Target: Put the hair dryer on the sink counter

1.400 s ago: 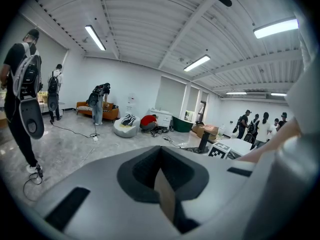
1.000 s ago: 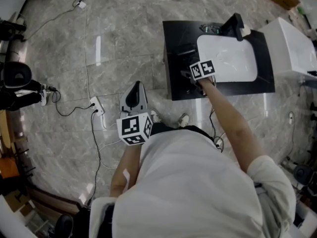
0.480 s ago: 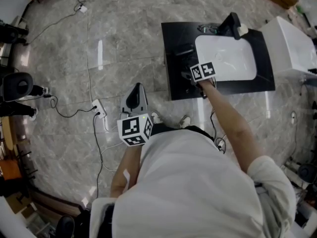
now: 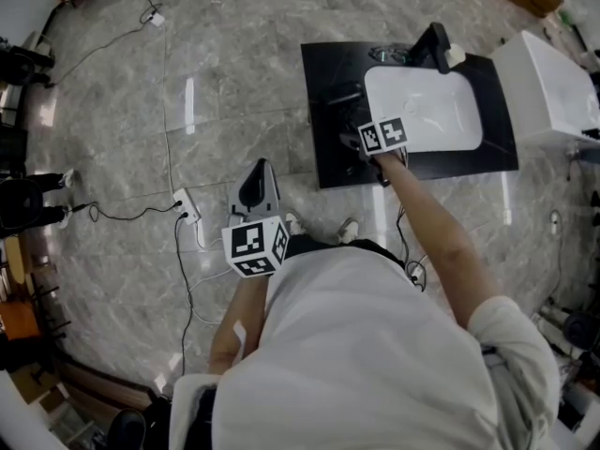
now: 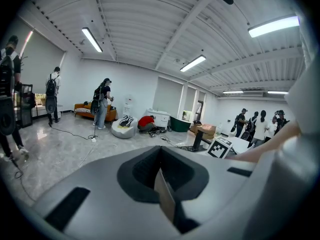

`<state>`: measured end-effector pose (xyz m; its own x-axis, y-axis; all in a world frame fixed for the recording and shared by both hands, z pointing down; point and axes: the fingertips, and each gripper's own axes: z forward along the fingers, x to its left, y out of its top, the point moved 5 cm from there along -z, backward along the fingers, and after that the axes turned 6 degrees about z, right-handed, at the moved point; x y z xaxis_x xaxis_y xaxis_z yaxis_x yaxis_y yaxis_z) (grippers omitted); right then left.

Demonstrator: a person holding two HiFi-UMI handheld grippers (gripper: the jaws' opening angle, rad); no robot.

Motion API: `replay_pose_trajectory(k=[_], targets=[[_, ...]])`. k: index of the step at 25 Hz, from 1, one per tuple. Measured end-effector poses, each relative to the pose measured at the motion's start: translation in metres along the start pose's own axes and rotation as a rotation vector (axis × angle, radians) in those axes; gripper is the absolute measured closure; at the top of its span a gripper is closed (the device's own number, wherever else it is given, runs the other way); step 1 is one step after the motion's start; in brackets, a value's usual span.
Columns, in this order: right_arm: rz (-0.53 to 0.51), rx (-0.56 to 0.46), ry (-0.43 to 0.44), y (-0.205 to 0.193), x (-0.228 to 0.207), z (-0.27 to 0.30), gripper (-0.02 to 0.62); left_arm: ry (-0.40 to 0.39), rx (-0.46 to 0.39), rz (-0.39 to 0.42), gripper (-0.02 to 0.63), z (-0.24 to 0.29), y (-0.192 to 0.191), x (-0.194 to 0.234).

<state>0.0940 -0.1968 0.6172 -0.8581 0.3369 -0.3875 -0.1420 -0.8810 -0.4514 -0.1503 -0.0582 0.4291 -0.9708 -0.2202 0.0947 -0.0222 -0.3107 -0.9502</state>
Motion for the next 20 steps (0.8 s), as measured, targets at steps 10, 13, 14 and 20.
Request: replay_pose_trajectory(k=[10, 13, 14, 20], targets=[[-0.016, -0.059, 0.009, 0.003, 0.009, -0.018, 0.314, -0.003, 0.002, 0.007, 0.604, -0.004, -0.001, -0.012], [-0.030, -0.065, 0.004, 0.001, 0.011, -0.022, 0.346, -0.007, 0.003, 0.010, 0.604, -0.004, -0.002, -0.016], [-0.038, -0.067, 0.002, 0.000, 0.012, -0.023, 0.355, -0.009, 0.003, 0.011, 0.604, -0.004, -0.002, -0.017], [-0.055, -0.089, 0.002, -0.003, 0.017, -0.034, 0.445, -0.008, 0.007, 0.018, 0.603, -0.006, -0.002, -0.025]])
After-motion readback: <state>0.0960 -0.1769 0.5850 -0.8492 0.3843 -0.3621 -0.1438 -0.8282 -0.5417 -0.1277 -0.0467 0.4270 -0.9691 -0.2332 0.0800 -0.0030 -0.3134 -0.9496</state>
